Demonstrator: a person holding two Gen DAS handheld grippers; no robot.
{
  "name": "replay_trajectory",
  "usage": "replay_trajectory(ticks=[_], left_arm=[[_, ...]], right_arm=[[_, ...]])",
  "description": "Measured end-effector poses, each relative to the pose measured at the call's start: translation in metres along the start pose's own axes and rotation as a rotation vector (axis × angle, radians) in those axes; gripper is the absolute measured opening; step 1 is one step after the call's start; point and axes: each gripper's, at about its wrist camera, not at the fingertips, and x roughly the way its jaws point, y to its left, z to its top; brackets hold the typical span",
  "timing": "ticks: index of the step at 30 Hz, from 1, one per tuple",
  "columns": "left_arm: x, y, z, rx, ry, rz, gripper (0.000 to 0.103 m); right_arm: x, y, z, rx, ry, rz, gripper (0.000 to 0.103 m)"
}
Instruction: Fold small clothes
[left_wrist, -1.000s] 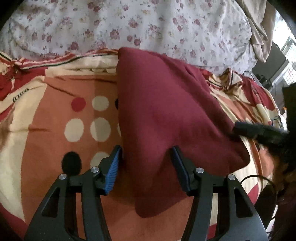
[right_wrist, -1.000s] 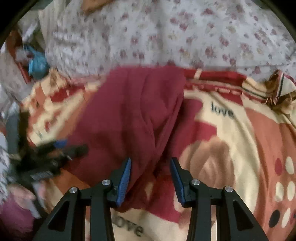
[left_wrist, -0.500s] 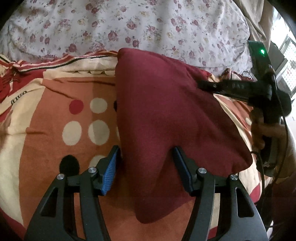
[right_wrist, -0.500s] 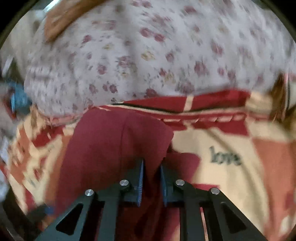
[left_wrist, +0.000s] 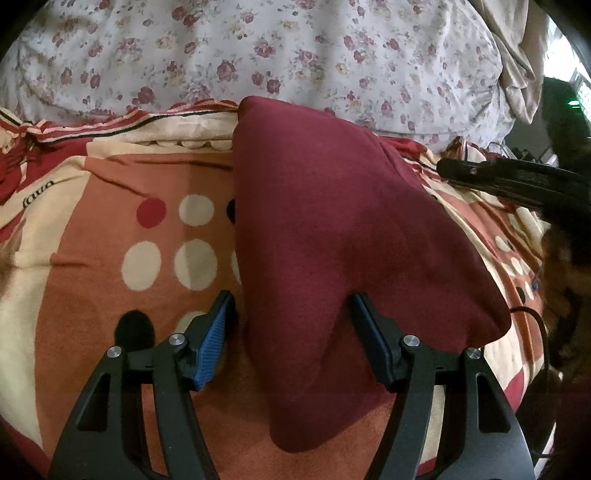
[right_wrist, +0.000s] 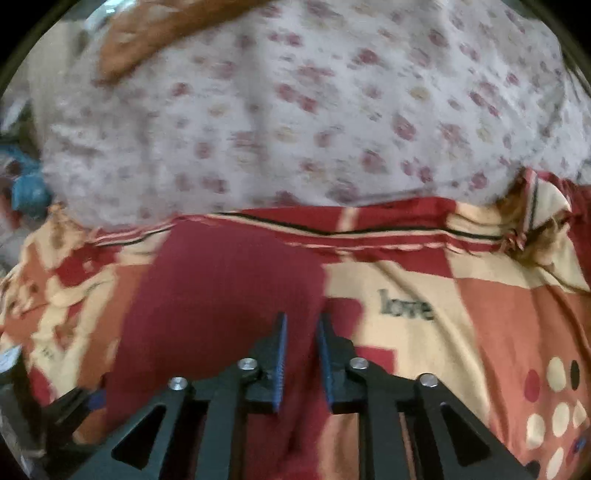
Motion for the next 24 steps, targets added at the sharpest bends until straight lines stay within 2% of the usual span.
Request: replay_trajectory(ticks=[1, 2, 4, 6, 7, 9, 11, 17, 21, 23, 24], left_arm=[[0.0, 0.0, 0.0, 0.002, -0.002, 0.003, 0.066], [0.0, -0.001, 0.0, 0.003, -0.003, 0.005, 0.066], [-0.001, -0.001, 0.0, 0.008, -0.006, 0.01, 0.066], [-0.001, -0.001, -0.001, 0.013, -0.007, 0.013, 0.066], [0.0, -0.001, -0.001, 0.013, -0.005, 0.012, 0.066], [0.001, -0.001, -0.002, 0.01, -0.003, 0.01, 0.066], [0.001, -0.001, -0.002, 0.009, -0.005, 0.013, 0.069], [0.0, 0.0, -0.002, 0.008, -0.007, 0.017, 0.07], [-0.001, 0.001, -0.001, 0.007, -0.008, 0.017, 0.07], [-0.001, 0.001, -0.002, 0.007, -0.006, 0.019, 0.071], [0.0, 0.001, -0.002, 0.006, -0.007, 0.019, 0.071]], right_arm=[[-0.004, 0.009, -0.005, -0.023, 0.0, 0.023, 0.037], [-0.002, 0.017, -0.007, -0.038, 0.001, 0.036, 0.039], [0.005, 0.029, -0.017, -0.079, 0.019, 0.048, 0.039], [0.018, 0.029, -0.027, -0.105, 0.05, 0.006, 0.039], [0.026, 0.027, -0.032, -0.109, 0.065, -0.019, 0.039], [0.037, 0.014, -0.042, -0.071, 0.068, 0.0, 0.039], [0.035, 0.006, -0.041, -0.047, 0.065, 0.019, 0.039], [0.008, 0.012, -0.043, -0.057, 0.055, 0.01, 0.04], [0.002, 0.009, -0.056, -0.042, 0.034, 0.035, 0.048], [0.015, 0.003, -0.066, -0.038, 0.066, 0.05, 0.052], [0.019, 0.0, -0.068, -0.025, 0.068, 0.059, 0.061]])
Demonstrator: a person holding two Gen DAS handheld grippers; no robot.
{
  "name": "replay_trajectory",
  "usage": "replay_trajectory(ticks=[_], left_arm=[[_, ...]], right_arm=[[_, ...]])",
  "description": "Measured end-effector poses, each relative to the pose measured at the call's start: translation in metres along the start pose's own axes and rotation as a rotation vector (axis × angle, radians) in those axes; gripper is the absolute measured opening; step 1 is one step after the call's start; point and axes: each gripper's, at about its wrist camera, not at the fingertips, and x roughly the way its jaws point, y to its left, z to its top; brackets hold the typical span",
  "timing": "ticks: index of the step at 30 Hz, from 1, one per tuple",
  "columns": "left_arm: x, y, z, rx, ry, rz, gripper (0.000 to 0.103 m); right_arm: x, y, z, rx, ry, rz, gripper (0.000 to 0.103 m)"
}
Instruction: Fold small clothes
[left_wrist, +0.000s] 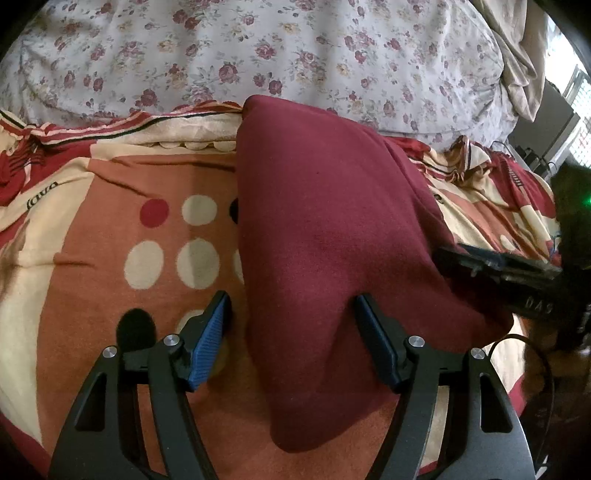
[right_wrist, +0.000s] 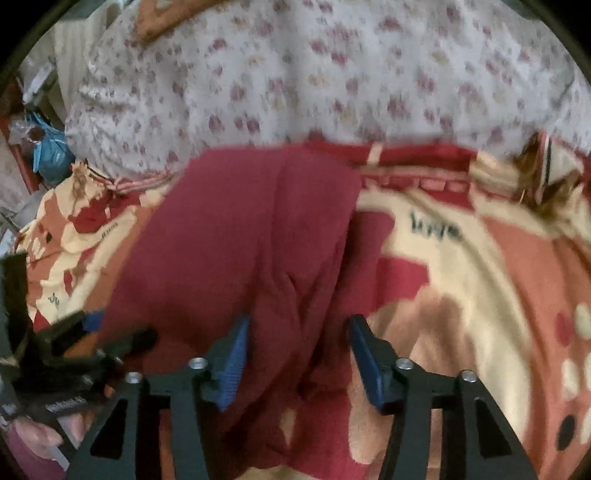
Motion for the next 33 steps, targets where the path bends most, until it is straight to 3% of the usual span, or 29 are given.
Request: replay_trajectory(ticks=[1, 2, 5, 10, 15, 19, 23, 27, 29, 30, 33], left_arm=[[0.0, 0.0, 0.0, -0.004, -0.002, -0.001, 0.072], [0.0, 0.001, 0.0, -0.006, -0.002, -0.003, 0.072], [0.0, 0.004, 0.001, -0.018, 0.01, -0.027, 0.072], [-0.01, 0.026, 0.013, -0.143, 0.026, -0.144, 0.072], [-0.008, 0.033, 0.029, -0.181, 0.054, -0.21, 0.072], [0.011, 0.033, 0.042, -0.183, 0.111, -0.231, 0.072], [0.031, 0.029, 0.05, -0.167, 0.152, -0.281, 0.077], [0.042, 0.025, 0.055, -0.137, 0.166, -0.302, 0.079], [0.044, 0.02, 0.056, -0.108, 0.175, -0.291, 0.08], [0.044, 0.018, 0.057, -0.092, 0.176, -0.284, 0.08], [0.037, 0.019, 0.055, -0.091, 0.16, -0.281, 0.07]], right_arm=[[0.002, -0.004, -0.002, 0.018, -0.008, 0.004, 0.068], [0.002, -0.009, -0.003, 0.038, -0.012, 0.012, 0.07], [-0.002, -0.014, -0.002, 0.066, -0.001, 0.045, 0.071], [-0.018, -0.029, -0.002, 0.126, -0.049, 0.137, 0.076], [-0.011, -0.054, 0.008, 0.204, -0.06, 0.196, 0.081], [0.011, -0.063, 0.017, 0.269, -0.028, 0.331, 0.081], [0.025, -0.051, 0.027, 0.246, -0.027, 0.42, 0.081], [0.045, -0.038, 0.033, 0.186, 0.022, 0.408, 0.081], [0.049, -0.034, 0.034, 0.166, 0.016, 0.404, 0.075], [0.05, -0.032, 0.035, 0.157, 0.017, 0.392, 0.067], [0.043, -0.029, 0.036, 0.166, 0.015, 0.41, 0.053]])
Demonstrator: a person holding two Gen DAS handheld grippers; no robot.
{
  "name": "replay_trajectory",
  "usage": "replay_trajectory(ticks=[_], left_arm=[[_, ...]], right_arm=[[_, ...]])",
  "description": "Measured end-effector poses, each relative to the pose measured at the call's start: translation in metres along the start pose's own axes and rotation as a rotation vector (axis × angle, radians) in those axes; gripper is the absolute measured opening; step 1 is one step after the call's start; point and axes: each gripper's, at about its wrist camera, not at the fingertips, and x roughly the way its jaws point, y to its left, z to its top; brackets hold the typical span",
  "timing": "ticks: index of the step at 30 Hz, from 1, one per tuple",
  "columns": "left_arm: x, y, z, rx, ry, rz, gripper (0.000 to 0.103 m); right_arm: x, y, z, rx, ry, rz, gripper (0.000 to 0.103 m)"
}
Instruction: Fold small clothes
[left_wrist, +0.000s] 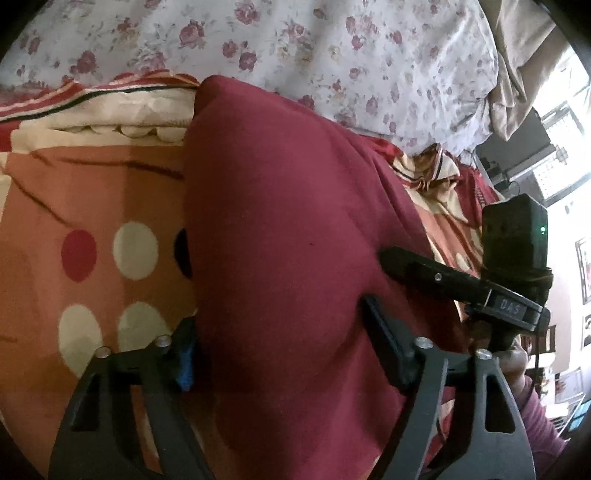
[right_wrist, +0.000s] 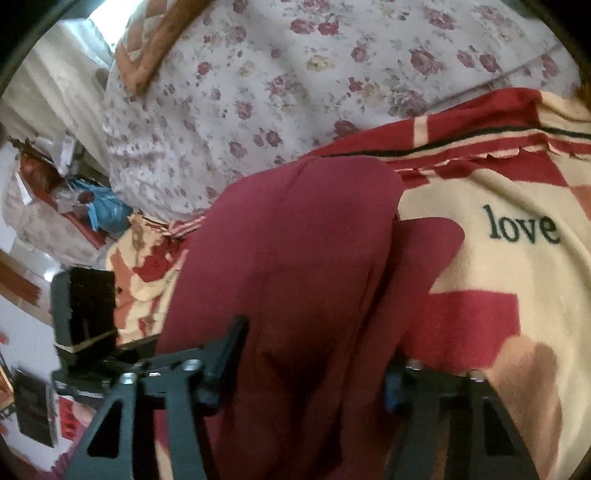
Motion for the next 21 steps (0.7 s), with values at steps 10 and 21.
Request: replay_trajectory(ticks=[10, 21], left_arm=[[-0.095, -0.022, -0.055, 0.039, -0.033, 0.014, 0.057], [-0.1, -0.007, -0.133, -0.02, -0.074, 0.232, 0.069]], right_arm=[[-0.043, 0.071, -0.031, -0.048, 0.084, 0.153, 0.048], [-0.029, 0.086, -0.105, -0.143, 0.153, -0.088, 0.058]])
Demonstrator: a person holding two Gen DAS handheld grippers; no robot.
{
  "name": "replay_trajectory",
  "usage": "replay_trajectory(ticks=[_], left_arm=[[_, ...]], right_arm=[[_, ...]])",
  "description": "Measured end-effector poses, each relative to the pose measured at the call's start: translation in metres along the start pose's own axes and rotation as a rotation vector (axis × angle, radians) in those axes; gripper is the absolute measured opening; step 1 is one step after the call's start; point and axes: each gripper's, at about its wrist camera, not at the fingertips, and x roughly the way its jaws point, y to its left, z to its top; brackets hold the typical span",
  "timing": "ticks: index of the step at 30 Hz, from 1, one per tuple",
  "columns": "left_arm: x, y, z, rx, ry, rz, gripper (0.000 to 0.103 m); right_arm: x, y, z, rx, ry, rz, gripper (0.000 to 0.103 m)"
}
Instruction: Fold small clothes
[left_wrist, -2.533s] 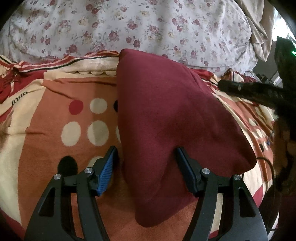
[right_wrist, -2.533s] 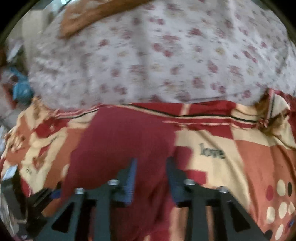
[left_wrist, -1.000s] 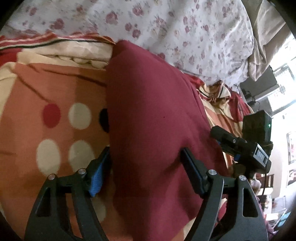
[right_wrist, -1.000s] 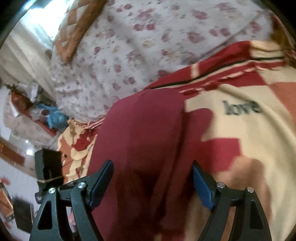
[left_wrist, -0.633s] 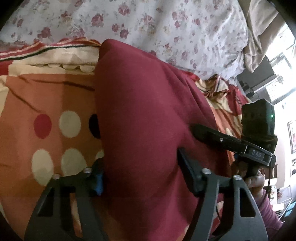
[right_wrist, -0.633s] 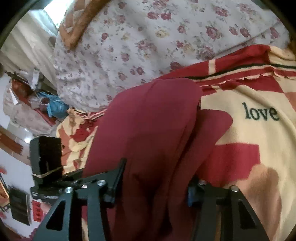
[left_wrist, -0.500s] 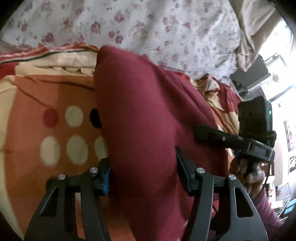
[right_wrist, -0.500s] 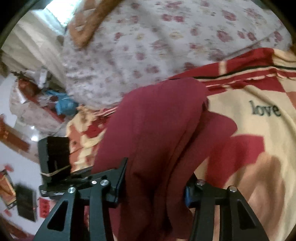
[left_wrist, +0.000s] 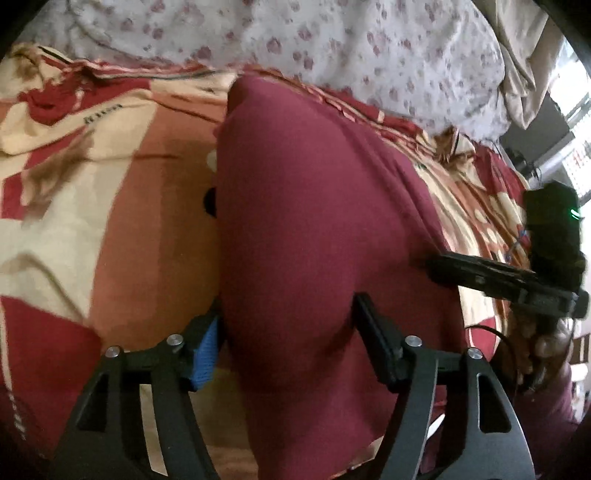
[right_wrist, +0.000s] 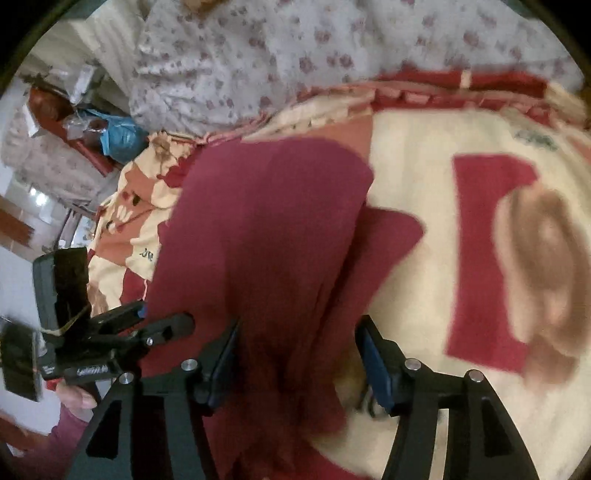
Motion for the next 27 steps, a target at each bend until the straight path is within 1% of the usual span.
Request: replay_trajectory(ticks=[2, 3, 5, 7, 9, 10, 13, 14, 15, 16, 18, 20, 23, 25, 26, 27], left_arm=[[-0.009, -0.004, -0.001, 0.011, -0.042, 0.042, 0.069], [-0.016, -0.007, -0.001, 0.015, -0.079, 0.083, 0.069], [-0.021, -0.009, 0.001, 0.028, -0.1, 0.148, 0.069], [-0.028, -0.013, -0.002, 0.054, -0.134, 0.228, 0.069], [-0.032, -0.018, -0.005, 0.071, -0.174, 0.292, 0.069], [-0.034, -0.019, -0.007, 0.075, -0.182, 0.308, 0.069], [-0.039, -0.021, -0.013, 0.076, -0.192, 0.313, 0.069], [-0.042, -0.02, -0.016, 0.076, -0.2, 0.321, 0.069], [-0.045, -0.022, -0.019, 0.078, -0.21, 0.332, 0.069], [-0.047, -0.024, -0.021, 0.081, -0.22, 0.345, 0.069], [-0.05, -0.027, -0.024, 0.087, -0.236, 0.359, 0.069], [-0.052, -0.03, -0.026, 0.089, -0.245, 0.365, 0.069], [-0.057, -0.035, -0.027, 0.088, -0.263, 0.367, 0.069], [-0.061, -0.038, -0.028, 0.082, -0.285, 0.364, 0.069], [-0.063, -0.04, -0.028, 0.08, -0.298, 0.362, 0.069], [-0.066, -0.042, -0.028, 0.078, -0.312, 0.368, 0.069]], right_arm=[[-0.026, 0.014, -0.005, -0.074, -0.067, -0.058, 0.058], [-0.035, 0.021, -0.007, -0.11, -0.095, -0.074, 0.058], [-0.052, 0.042, -0.013, -0.208, -0.14, -0.069, 0.058], [-0.053, 0.063, -0.021, -0.301, -0.16, -0.05, 0.058], [-0.044, 0.082, -0.033, -0.399, -0.163, -0.066, 0.058], [-0.036, 0.086, -0.037, -0.426, -0.153, -0.08, 0.058], [-0.003, 0.083, -0.049, -0.471, -0.086, -0.161, 0.057], [0.012, 0.076, -0.054, -0.474, -0.046, -0.22, 0.057], [0.022, 0.069, -0.057, -0.463, -0.02, -0.251, 0.057], [0.022, 0.064, -0.061, -0.454, -0.013, -0.255, 0.057], [0.015, 0.059, -0.066, -0.413, -0.033, -0.228, 0.057], [0.003, 0.062, -0.068, -0.409, -0.057, -0.223, 0.057], [-0.028, 0.072, -0.074, -0.431, -0.131, -0.27, 0.057], [-0.042, 0.08, -0.074, -0.442, -0.174, -0.295, 0.057], [-0.049, 0.084, -0.074, -0.443, -0.198, -0.316, 0.058], [-0.055, 0.088, -0.073, -0.437, -0.224, -0.346, 0.062]])
